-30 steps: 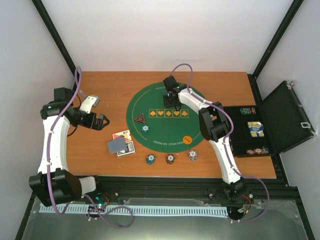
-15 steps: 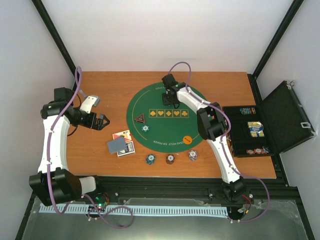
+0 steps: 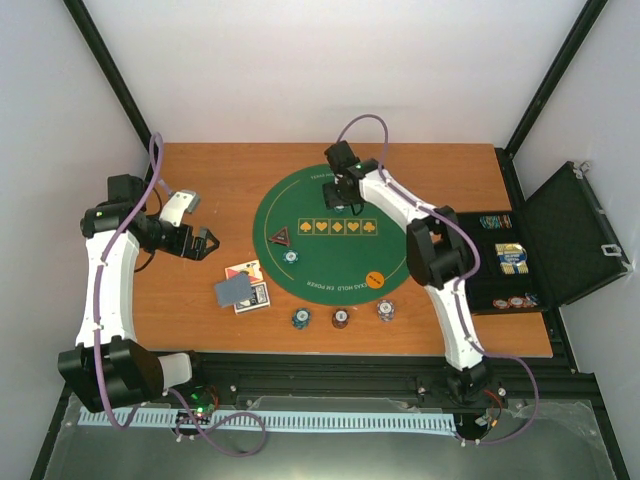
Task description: Distribute texas hold em gaming equipment
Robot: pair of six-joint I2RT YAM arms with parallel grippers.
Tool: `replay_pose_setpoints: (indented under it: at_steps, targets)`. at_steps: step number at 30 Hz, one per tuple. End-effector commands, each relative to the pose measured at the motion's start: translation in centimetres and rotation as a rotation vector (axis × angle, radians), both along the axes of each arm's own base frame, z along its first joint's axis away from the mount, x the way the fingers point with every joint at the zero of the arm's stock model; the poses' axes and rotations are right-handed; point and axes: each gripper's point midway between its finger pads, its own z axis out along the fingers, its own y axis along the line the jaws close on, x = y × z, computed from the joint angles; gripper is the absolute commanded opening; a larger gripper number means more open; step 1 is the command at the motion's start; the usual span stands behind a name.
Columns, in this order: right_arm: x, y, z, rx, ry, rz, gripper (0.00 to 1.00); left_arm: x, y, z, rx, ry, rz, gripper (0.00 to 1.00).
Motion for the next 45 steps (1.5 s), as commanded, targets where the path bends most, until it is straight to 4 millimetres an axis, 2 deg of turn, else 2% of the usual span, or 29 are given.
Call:
replay_pose_setpoints:
  at_steps: [1, 5, 9, 12, 15, 21, 26, 40, 45]
  targets:
    - [-5.8, 2.7, 5.5, 0.016, -0.068, 0.09, 0.71, -0.4, 0.1, 1.4, 0.005, -0.022, 0.005, 1.0]
    - [-13.6, 5.0, 5.8, 0.043, -0.063, 0.182, 0.76, -0.7, 0.1, 1.3, 0.015, -0.025, 0.012, 1.0]
    - [-21.7, 7.6, 4.8, 0.105, -0.015, 0.279, 0.81, -1.0, 0.2, 0.8, 0.018, -0.01, 0.019, 1.0]
    - [-26.8, 9.5, 3.4, 0.111, 0.026, 0.353, 0.86, -1.1, 0.1, 0.9, 0.011, -0.014, 0.019, 1.0]
    - [-29.6, 10.3, 1.7, 0.094, 0.068, 0.39, 0.88, -1.1, 0.0, 1.3, 0.007, -0.022, 0.022, 1.0]
    - [-32.5, 11.0, -0.9, 0.062, 0.122, 0.442, 0.88, -1.3, 0.0, 1.5, 0.011, -0.027, 0.023, 1.0]
    - [-33.7, 11.2, -2.6, 0.03, 0.15, 0.467, 0.82, -1.5, 0.0, 1.5, 0.018, -0.028, 0.023, 1.0]
    - [-34.2, 10.7, -4.7, 0.006, 0.179, 0.459, 0.68, -1.7, 0.2, 1.6, 0.036, -0.041, 0.023, 1.0]
    - [-34.1, 10.8, -4.4, 0.014, 0.17, 0.458, 0.56, -1.7, 0.1, 1.7, 0.034, -0.043, 0.021, 1.0]
